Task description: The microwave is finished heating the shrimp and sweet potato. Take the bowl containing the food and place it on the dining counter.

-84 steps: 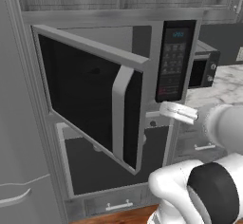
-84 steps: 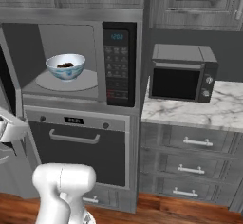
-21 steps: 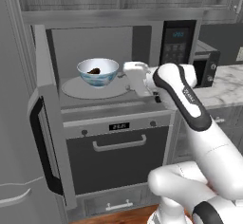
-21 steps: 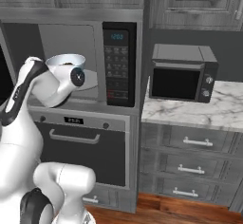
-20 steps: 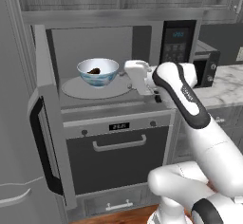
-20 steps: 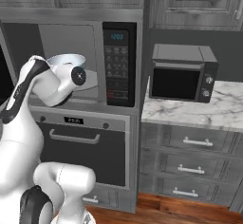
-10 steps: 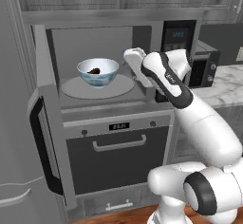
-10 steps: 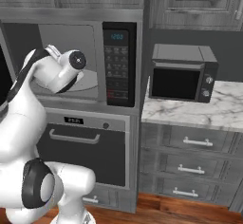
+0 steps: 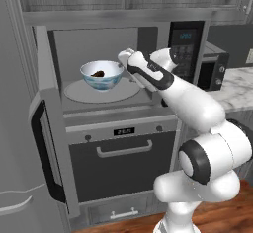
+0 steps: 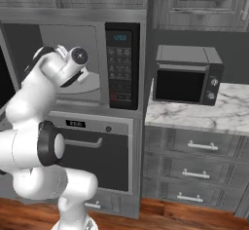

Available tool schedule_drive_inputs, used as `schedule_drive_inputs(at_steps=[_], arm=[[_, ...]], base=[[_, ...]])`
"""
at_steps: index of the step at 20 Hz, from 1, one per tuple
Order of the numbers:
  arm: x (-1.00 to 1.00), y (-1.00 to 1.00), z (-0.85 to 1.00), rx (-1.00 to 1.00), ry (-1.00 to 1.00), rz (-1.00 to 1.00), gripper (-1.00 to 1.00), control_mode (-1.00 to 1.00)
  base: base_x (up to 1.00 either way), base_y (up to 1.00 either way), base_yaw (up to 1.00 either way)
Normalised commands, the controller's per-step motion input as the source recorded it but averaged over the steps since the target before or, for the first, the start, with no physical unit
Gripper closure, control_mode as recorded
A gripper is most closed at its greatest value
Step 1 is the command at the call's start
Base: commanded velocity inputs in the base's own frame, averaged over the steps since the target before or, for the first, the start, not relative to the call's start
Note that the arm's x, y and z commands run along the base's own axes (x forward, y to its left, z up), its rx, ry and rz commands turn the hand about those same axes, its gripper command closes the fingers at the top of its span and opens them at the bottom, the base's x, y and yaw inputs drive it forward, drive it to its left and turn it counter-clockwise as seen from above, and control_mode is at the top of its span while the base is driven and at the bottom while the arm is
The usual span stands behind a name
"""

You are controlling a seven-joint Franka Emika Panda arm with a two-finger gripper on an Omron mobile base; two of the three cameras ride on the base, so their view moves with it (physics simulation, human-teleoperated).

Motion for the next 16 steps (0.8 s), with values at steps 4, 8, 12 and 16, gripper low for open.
schedule_drive_inputs(at_steps=[4, 8, 12, 16], arm=[[0.61, 0.00, -0.15, -0.03, 0.23, -0.06, -1.00, -1.00], [0.30, 0.09, -0.08, -0.01, 0.06, -0.01, -1.00, -1.00], [0.35, 0.14, -0.24, -0.05, 0.05, 0.00, -1.00, -1.00], [0.39, 0.14, -0.32, -0.08, 0.06, 0.00, -1.00, -1.00]], base=[[0.00, 0.00, 0.00], [0.00, 0.00, 0.00], [0.00, 0.00, 0.00], [0.00, 0.00, 0.00]])
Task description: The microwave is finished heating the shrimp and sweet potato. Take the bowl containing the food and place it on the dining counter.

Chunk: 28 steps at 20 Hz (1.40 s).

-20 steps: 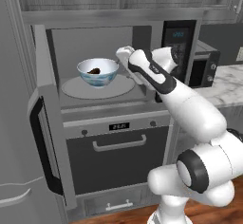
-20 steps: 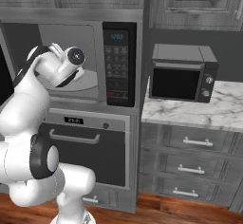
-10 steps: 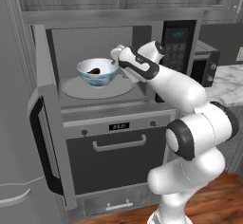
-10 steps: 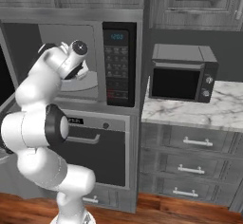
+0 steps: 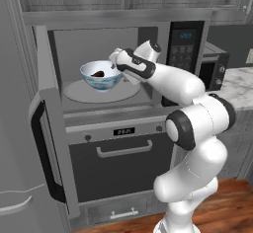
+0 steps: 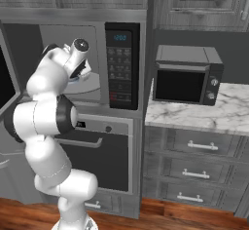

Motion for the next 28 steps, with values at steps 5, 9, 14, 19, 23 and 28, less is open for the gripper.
schedule_drive_inputs(at_steps=[5, 9, 14, 19, 23, 28], arm=[[0.28, 0.02, -0.42, -0.10, 0.07, 0.00, -1.00, -1.00], [0.24, 0.06, -0.41, -0.10, 0.03, 0.00, 1.00, -1.00], [0.08, 0.05, -0.08, -0.02, 0.00, 0.00, 1.00, -1.00], [-0.06, 0.00, 0.00, 0.00, 0.00, 0.00, 1.00, -1.00], [-0.53, -0.01, 0.00, 0.00, -0.02, 0.00, 1.00, -1.00], [-0.99, -0.07, 0.00, 0.00, -0.15, 0.00, 1.00, -1.00]], base=[[0.00, 0.00, 0.00], [0.00, 0.00, 0.00], [0.00, 0.00, 0.00], [0.00, 0.00, 0.00], [0.00, 0.00, 0.00], [0.00, 0.00, 0.00]])
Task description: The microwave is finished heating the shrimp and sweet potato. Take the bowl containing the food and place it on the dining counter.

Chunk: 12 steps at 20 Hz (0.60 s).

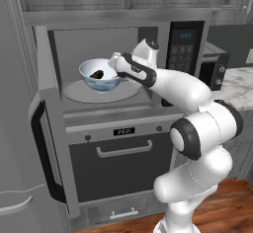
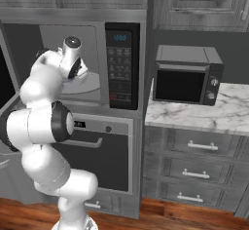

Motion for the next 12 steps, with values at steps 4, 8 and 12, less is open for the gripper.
schedule_drive_inputs(at_steps=[4, 8, 12], arm=[[-1.00, -0.18, 0.03, 0.02, -0.19, 0.00, 1.00, -1.00], [-1.00, -0.22, 0.21, 0.01, -0.11, 0.00, 1.00, -1.00], [-1.00, -0.25, 0.55, 0.00, 0.00, 0.00, 1.00, -1.00]], base=[[0.00, 0.00, 0.00], [0.00, 0.00, 0.00], [0.00, 0.00, 0.00]])
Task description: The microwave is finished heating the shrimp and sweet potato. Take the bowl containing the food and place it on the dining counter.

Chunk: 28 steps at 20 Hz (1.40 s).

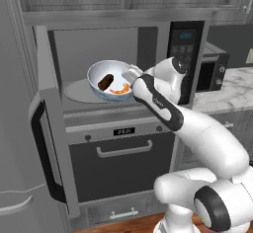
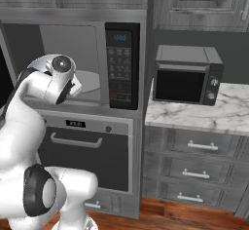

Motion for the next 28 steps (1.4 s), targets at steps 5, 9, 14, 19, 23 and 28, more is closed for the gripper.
schedule_drive_inputs(at_steps=[5, 9, 14, 19, 23, 28], arm=[[-1.00, -0.35, 0.58, 0.00, 0.03, 0.00, 1.00, -1.00], [-1.00, -0.41, 0.37, -0.01, 0.13, 0.00, 1.00, -1.00], [-1.00, -0.49, 0.22, -0.04, 0.31, 0.00, 1.00, -1.00], [-0.57, -0.16, 0.00, 0.00, 0.09, 0.00, 1.00, -1.00], [0.00, 0.00, 0.00, 0.00, 0.00, 0.00, 1.00, -1.00], [-0.02, -0.02, 0.00, 0.00, 0.00, 0.00, 1.00, -1.00]], base=[[0.00, 0.00, 0.00], [0.00, 0.00, 0.00], [0.00, 0.00, 0.00], [0.00, 0.00, 0.00], [0.00, 0.00, 0.00], [0.00, 0.00, 0.00]])
